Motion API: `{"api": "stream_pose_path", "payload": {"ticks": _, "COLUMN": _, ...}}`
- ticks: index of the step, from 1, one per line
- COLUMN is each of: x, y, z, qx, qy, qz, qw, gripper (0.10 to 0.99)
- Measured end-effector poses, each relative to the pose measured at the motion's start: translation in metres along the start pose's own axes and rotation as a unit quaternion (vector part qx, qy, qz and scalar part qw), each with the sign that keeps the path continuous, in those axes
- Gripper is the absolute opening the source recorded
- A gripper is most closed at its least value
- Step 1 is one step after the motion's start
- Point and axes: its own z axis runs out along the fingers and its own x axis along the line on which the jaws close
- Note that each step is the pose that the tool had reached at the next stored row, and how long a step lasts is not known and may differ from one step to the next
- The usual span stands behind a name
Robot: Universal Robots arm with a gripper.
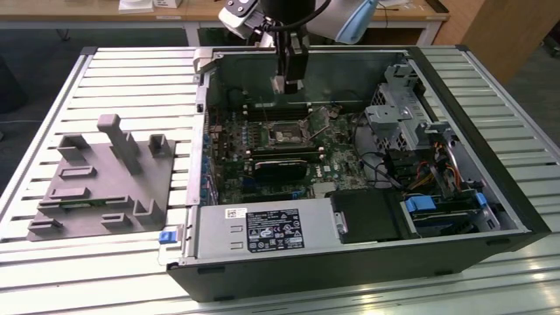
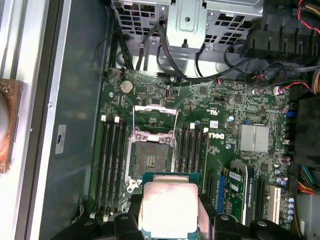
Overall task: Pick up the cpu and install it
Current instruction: 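Place the cpu into insertion slot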
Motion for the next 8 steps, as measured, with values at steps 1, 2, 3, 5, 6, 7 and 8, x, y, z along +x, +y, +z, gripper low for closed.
{"api": "stream_pose_path", "payload": {"ticks": 1, "x": 0.0000, "y": 0.0000, "z": 0.0003, "qx": 0.0000, "qy": 0.0000, "qz": 0.000, "qw": 1.0000, "gripper": 0.525}}
{"api": "stream_pose_path", "payload": {"ticks": 2, "x": 0.0000, "y": 0.0000, "z": 0.0007, "qx": 0.0000, "qy": 0.0000, "qz": 0.000, "qw": 1.0000, "gripper": 0.525}}
{"api": "stream_pose_path", "payload": {"ticks": 3, "x": 0.0000, "y": -0.0001, "z": 0.0011, "qx": 0.0000, "qy": 0.0000, "qz": 0.000, "qw": 1.0000, "gripper": 0.525}}
{"api": "stream_pose_path", "payload": {"ticks": 5, "x": 0.0000, "y": -0.0001, "z": 0.0019, "qx": 0.0000, "qy": 0.0000, "qz": 0.000, "qw": 1.0000, "gripper": 0.525}}
{"api": "stream_pose_path", "payload": {"ticks": 6, "x": 0.0000, "y": -0.0002, "z": 0.0024, "qx": 0.0000, "qy": 0.0000, "qz": 0.000, "qw": 1.0000, "gripper": 0.525}}
{"api": "stream_pose_path", "payload": {"ticks": 7, "x": 0.0000, "y": -0.0002, "z": 0.0030, "qx": 0.0000, "qy": 0.0000, "qz": 0.000, "qw": 1.0000, "gripper": 0.525}}
{"api": "stream_pose_path", "payload": {"ticks": 8, "x": 0.0000, "y": -0.0002, "z": 0.0037, "qx": 0.0002, "qy": 0.0000, "qz": 0.000, "qw": 1.0000, "gripper": 0.525}}
